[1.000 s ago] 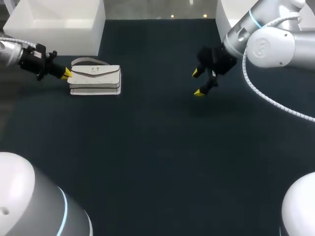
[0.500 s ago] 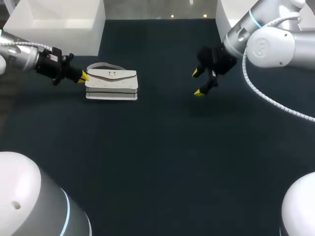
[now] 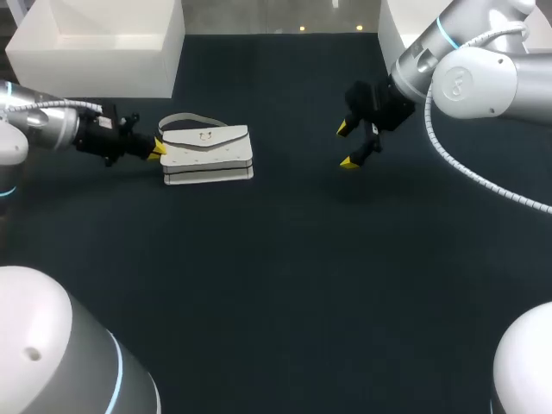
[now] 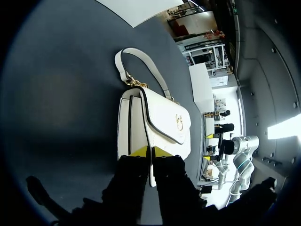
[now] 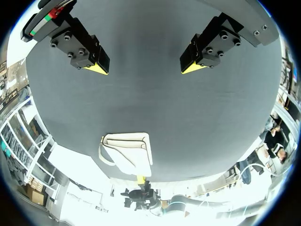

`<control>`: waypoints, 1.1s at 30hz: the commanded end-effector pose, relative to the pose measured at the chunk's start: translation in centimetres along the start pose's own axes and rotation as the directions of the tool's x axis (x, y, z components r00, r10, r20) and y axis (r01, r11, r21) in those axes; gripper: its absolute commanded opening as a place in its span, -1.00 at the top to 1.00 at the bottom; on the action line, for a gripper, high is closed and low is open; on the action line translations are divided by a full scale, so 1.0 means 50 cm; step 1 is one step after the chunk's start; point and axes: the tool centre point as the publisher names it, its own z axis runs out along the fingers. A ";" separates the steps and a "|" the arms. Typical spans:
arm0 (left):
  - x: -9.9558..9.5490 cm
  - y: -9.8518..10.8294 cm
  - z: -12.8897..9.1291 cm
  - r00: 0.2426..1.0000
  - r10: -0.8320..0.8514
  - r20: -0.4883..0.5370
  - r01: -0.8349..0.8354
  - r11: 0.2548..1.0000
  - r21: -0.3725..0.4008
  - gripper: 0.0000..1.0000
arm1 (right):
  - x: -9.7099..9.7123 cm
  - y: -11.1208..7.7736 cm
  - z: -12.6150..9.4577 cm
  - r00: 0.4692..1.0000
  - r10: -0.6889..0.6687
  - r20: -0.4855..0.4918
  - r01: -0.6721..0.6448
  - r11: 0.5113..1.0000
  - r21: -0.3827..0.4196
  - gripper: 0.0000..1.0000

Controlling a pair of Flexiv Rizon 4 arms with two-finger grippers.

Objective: Pick up the bag, open it, inspect its contents, close it, and place it on the opposite side

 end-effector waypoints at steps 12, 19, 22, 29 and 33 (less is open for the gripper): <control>-0.015 -0.039 -0.038 1.000 0.008 -0.028 -0.010 0.998 -0.064 0.00 | 0.000 0.000 0.001 1.000 -0.001 -0.001 0.001 1.000 -0.001 -1.00; -0.002 -0.037 -0.030 0.999 0.028 -0.026 -0.031 0.991 -0.129 0.04 | 0.000 0.000 0.001 1.000 -0.001 -0.001 0.001 1.000 -0.001 -1.00; 0.005 -0.027 -0.019 0.999 0.036 -0.023 -0.040 0.987 -0.157 0.05 | 0.000 0.000 0.001 1.000 -0.001 -0.001 0.001 1.000 -0.001 -1.00; -0.001 -0.016 0.004 0.999 0.032 -0.010 -0.033 0.983 -0.182 0.22 | 0.000 0.000 0.001 1.000 -0.001 -0.001 0.001 1.000 -0.001 -1.00; -0.010 -0.019 0.011 1.000 0.023 0.004 -0.022 0.984 -0.176 0.30 | 0.000 0.000 0.001 1.000 -0.001 -0.001 0.001 1.000 -0.001 -1.00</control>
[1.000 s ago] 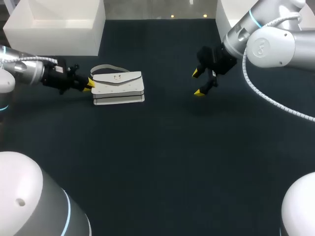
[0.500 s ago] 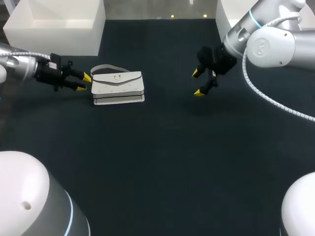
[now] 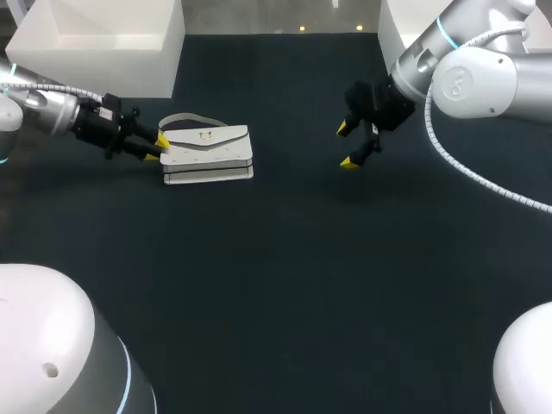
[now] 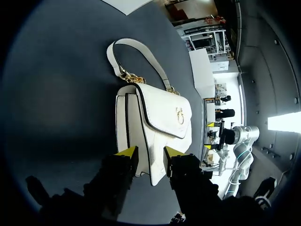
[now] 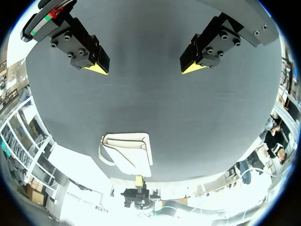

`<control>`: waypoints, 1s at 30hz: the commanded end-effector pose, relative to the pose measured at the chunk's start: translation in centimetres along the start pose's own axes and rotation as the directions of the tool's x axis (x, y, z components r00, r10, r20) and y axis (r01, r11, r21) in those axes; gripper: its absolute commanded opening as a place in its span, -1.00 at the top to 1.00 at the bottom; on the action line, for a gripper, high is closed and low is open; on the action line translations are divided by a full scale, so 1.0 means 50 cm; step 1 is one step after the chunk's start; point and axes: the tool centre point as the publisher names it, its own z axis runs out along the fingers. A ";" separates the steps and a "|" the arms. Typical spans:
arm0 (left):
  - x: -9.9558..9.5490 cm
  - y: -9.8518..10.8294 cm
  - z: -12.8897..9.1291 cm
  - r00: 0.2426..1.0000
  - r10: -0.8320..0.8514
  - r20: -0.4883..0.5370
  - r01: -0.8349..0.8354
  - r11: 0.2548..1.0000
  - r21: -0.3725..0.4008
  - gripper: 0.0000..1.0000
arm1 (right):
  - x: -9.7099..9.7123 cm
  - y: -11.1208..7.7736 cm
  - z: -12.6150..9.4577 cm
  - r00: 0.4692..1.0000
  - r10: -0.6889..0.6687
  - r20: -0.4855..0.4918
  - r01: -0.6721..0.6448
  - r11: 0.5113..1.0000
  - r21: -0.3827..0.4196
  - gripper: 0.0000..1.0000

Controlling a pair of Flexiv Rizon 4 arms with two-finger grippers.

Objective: Pick up the bag, open it, inspect its contents, close it, and place it on the opposite side

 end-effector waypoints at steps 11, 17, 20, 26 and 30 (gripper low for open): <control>-0.008 -0.024 0.012 1.000 -0.012 0.001 0.012 1.000 -0.009 0.75 | 0.000 0.000 0.001 1.000 -0.001 -0.001 0.001 1.000 0.000 -1.00; -0.008 -0.021 0.024 1.000 -0.015 -0.007 0.015 0.999 -0.031 1.00 | 0.000 0.000 0.001 1.000 -0.001 -0.001 0.001 1.000 0.000 -1.00; 0.001 -0.011 0.029 1.000 -0.006 -0.028 0.004 0.999 -0.053 1.00 | 0.000 0.000 0.001 1.000 -0.001 -0.001 0.001 1.000 0.000 -1.00; 0.022 0.013 0.043 0.999 0.019 -0.051 -0.023 0.997 -0.079 1.00 | 0.000 0.000 0.001 1.000 -0.001 -0.001 0.001 1.000 0.000 -1.00; 0.019 0.010 0.049 0.999 0.020 -0.049 -0.024 0.996 -0.083 0.57 | 0.000 0.000 0.001 1.000 -0.001 -0.001 0.001 1.000 0.000 -1.00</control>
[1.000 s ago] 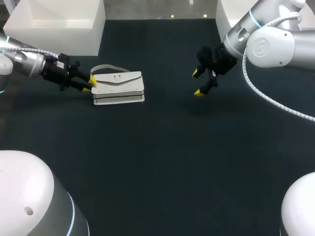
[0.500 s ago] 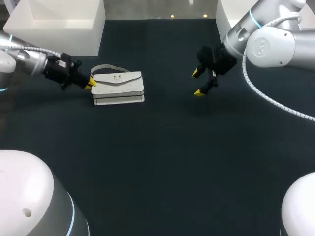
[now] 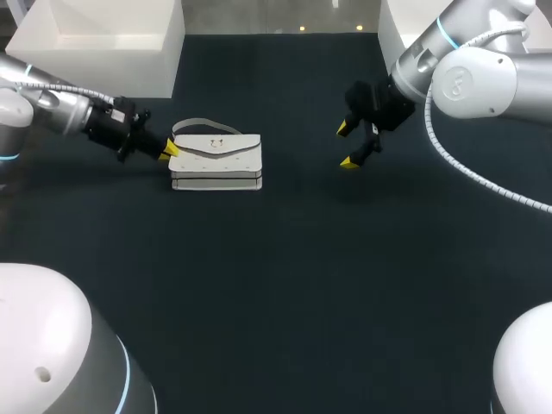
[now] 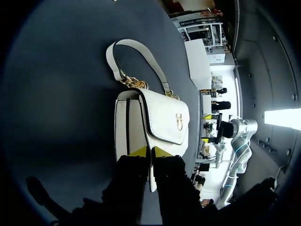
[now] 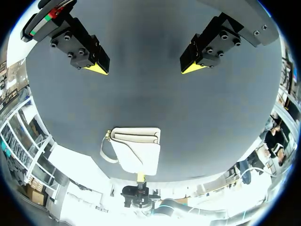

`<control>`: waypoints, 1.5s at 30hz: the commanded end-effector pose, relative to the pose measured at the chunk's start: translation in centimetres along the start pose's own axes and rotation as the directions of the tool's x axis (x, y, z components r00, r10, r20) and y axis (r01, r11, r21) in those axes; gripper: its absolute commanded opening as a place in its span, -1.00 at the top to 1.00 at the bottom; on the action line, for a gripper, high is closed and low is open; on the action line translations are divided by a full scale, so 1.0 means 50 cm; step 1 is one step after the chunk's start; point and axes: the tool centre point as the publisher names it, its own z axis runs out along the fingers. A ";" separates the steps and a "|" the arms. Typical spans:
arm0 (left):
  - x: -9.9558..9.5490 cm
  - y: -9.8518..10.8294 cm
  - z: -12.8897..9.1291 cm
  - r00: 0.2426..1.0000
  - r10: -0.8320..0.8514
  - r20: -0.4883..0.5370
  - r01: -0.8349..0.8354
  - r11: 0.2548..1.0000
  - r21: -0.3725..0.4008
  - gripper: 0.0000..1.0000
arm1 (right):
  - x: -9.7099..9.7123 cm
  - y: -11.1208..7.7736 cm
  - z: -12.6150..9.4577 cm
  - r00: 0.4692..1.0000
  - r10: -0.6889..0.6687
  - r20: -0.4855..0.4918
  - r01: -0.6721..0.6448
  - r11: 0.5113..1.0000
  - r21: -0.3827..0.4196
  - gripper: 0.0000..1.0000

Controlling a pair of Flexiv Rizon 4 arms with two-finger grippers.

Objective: Pick up the bag, open it, inspect its contents, close it, and place it on the opposite side

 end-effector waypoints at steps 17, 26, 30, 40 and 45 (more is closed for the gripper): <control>-0.005 -0.018 0.015 1.000 0.001 0.005 -0.001 1.000 -0.025 1.00 | 0.000 0.000 0.000 1.000 -0.001 -0.001 0.001 1.000 0.000 -1.00; 0.018 0.020 0.075 1.000 0.002 -0.019 -0.002 1.000 -0.024 1.00 | 0.000 0.000 0.000 1.000 -0.001 -0.001 0.001 1.000 0.000 -1.00; 0.024 0.027 0.109 0.998 -0.025 -0.050 0.027 0.999 0.036 1.00 | 0.000 0.000 0.000 1.000 -0.001 -0.001 0.001 1.000 0.000 -1.00; 0.032 0.029 0.131 0.999 -0.034 -0.034 0.036 0.997 0.075 1.00 | 0.000 0.000 0.000 1.000 -0.001 -0.001 0.001 1.000 0.000 -1.00; 0.032 0.029 0.131 0.999 -0.034 -0.034 0.036 0.997 0.075 1.00 | 0.000 0.000 0.000 1.000 -0.001 -0.001 0.001 1.000 0.000 -1.00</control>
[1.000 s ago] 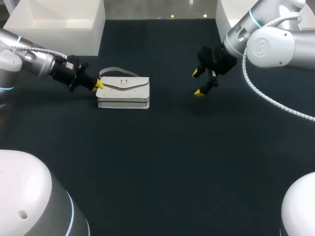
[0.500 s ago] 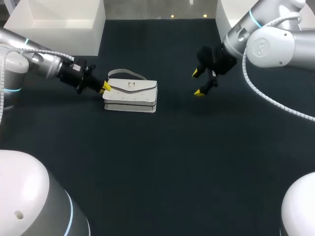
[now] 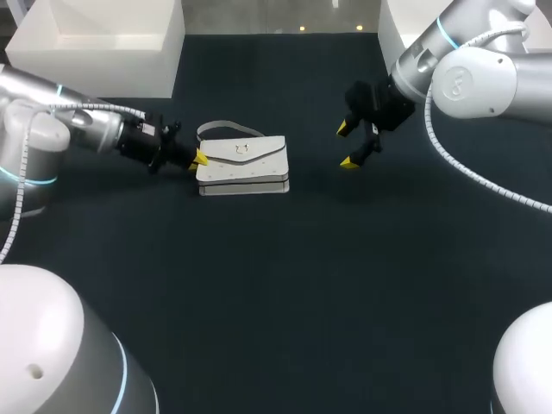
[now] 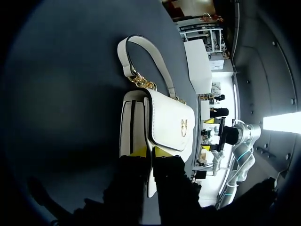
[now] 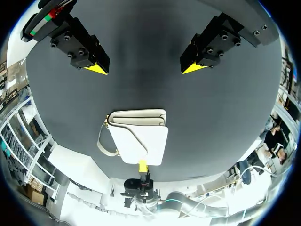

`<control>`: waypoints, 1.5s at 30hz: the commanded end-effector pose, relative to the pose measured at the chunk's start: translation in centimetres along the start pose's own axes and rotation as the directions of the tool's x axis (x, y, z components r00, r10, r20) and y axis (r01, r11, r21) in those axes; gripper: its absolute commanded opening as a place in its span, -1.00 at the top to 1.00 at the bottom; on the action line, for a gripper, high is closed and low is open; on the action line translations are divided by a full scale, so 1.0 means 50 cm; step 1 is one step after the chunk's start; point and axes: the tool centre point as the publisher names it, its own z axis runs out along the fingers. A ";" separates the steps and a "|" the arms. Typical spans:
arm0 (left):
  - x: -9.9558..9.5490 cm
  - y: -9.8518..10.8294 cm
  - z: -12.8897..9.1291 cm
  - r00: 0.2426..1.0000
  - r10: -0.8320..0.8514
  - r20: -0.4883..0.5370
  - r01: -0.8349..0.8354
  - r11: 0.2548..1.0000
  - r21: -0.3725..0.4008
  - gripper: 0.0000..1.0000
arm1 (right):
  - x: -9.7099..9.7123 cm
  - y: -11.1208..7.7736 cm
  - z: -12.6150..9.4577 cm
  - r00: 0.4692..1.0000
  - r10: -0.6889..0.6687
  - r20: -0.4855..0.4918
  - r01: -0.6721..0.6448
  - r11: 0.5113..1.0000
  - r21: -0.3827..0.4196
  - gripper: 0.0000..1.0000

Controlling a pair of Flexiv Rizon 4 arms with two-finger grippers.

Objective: Pick up the bag, open it, inspect its contents, close it, and place it on the opposite side

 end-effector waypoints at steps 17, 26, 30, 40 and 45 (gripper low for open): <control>0.051 -0.003 0.067 0.997 0.041 -0.066 -0.044 0.998 -0.050 1.00 | 0.000 0.000 0.000 1.000 -0.001 -0.001 0.001 1.000 0.000 -1.00; 0.069 -0.014 0.095 0.995 0.028 -0.091 -0.034 0.998 -0.056 1.00 | 0.000 0.000 0.000 1.000 -0.001 -0.001 0.001 1.000 0.000 -1.00; 0.080 -0.013 0.108 0.995 0.032 -0.094 -0.038 0.997 -0.066 1.00 | 0.000 0.000 0.000 1.000 -0.001 -0.001 0.001 1.000 0.000 -1.00; 0.102 -0.012 0.119 0.994 0.046 -0.104 -0.052 0.997 -0.059 1.00 | 0.000 0.000 0.000 1.000 -0.001 -0.001 0.001 1.000 0.000 -1.00; 0.106 -0.011 0.117 0.992 0.043 -0.116 -0.044 0.999 -0.011 1.00 | 0.000 0.000 0.000 1.000 -0.001 -0.001 0.001 1.000 0.000 -1.00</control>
